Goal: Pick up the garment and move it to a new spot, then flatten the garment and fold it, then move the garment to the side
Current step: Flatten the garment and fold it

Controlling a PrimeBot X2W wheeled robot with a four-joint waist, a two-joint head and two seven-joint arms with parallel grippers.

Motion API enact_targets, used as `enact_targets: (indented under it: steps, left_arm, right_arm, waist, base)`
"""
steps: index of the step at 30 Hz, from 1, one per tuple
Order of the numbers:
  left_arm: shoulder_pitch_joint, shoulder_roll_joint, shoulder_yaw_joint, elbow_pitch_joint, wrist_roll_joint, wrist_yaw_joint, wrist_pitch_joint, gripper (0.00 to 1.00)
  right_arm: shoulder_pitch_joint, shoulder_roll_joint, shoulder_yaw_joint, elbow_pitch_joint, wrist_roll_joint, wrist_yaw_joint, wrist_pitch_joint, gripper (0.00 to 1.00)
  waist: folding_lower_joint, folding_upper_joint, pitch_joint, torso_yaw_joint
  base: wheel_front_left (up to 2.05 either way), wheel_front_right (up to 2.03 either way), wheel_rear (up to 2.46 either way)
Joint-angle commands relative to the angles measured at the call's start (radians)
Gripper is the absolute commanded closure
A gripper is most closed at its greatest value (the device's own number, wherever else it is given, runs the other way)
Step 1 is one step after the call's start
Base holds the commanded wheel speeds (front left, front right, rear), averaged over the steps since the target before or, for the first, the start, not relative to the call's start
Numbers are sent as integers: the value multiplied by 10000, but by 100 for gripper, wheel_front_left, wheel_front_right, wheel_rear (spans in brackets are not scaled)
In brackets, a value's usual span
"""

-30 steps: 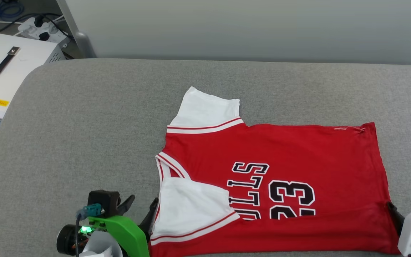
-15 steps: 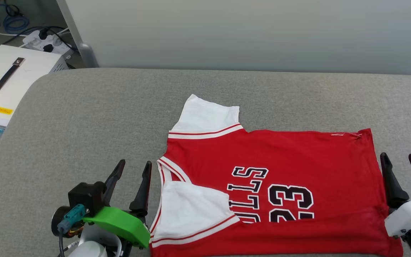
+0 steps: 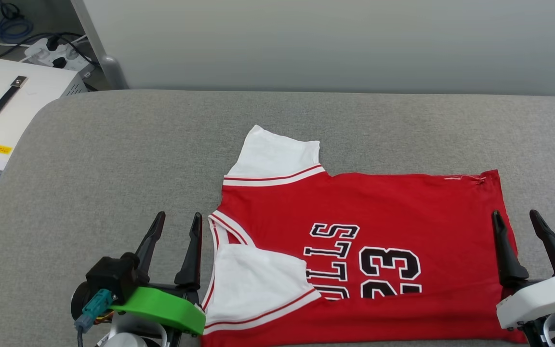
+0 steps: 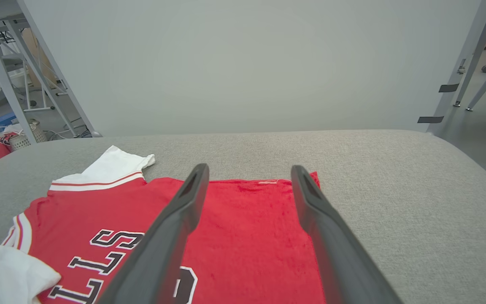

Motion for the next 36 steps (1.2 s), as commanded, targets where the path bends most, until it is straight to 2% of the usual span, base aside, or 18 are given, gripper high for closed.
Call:
enact_targets:
  steps: [1,5,6,10,12,16,21,23,26,29,36]
  left_arm:
    - [151,-153,130,93,217,-188,-55,0]
    - [164,-454,418,298,494,-565,-56,0]
    - [161,-562,517,480,577,-805,-56,0]
    - [-153,-475,477,746,617,-1078,4,0]
    - [-508,-349,381,867,604,-1200,360,0]
    - [-1488,-9,179,1017,484,-1410,1651,0]
    - [-3179,630,-46,1245,179,-1656,3925,0]
    - [-3875,838,-114,1424,-167,-1746,4936,0]
    - [-4974,1187,-334,1642,-1105,-1867,6997,0]
    - [-6082,1550,-361,1935,-1661,-1897,8483,0]
    - [-8140,2102,-354,3398,-2085,-1920,10135,0]
  right_arm:
    - [-77,-22,67,81,-37,-9,-119,0]
    - [-181,-46,214,197,30,-9,-218,0]
    - [-258,-98,329,229,103,-9,-254,0]
    - [-381,-167,384,184,177,-9,-247,0]
    - [-469,-205,451,126,177,-9,-222,0]
    - [-670,-253,563,6,174,-9,-170,0]
    - [-1065,-266,787,-241,126,-9,-100,0]
    - [-1214,-232,914,-303,126,-9,-69,0]
    - [-1432,-155,1034,-332,142,-9,-59,0]
    - [-1622,-97,1181,-344,163,-9,-130,0]
    - [-2073,44,1604,-170,281,-9,-362,0]
  waist:
    - [0,-1,19,-47]
    - [0,-1,94,-164]
    - [0,-1,203,-284]
    - [0,-1,521,-482]
    - [0,-1,750,-614]
    - [0,-1,1194,-939]
    - [0,-1,1918,-1464]
    - [0,-1,2173,-1684]
    - [0,-1,2537,-1975]
    - [0,-1,2902,-2220]
    - [0,-1,3659,-2741]
  base:
    - [0,0,0]
    - [0,0,0]
    - [0,0,0]
    - [0,0,0]
    - [0,0,0]
    - [0,0,0]
    - [0,0,0]
    - [0,0,0]
    - [0,0,0]
    - [0,0,0]
    - [0,0,0]
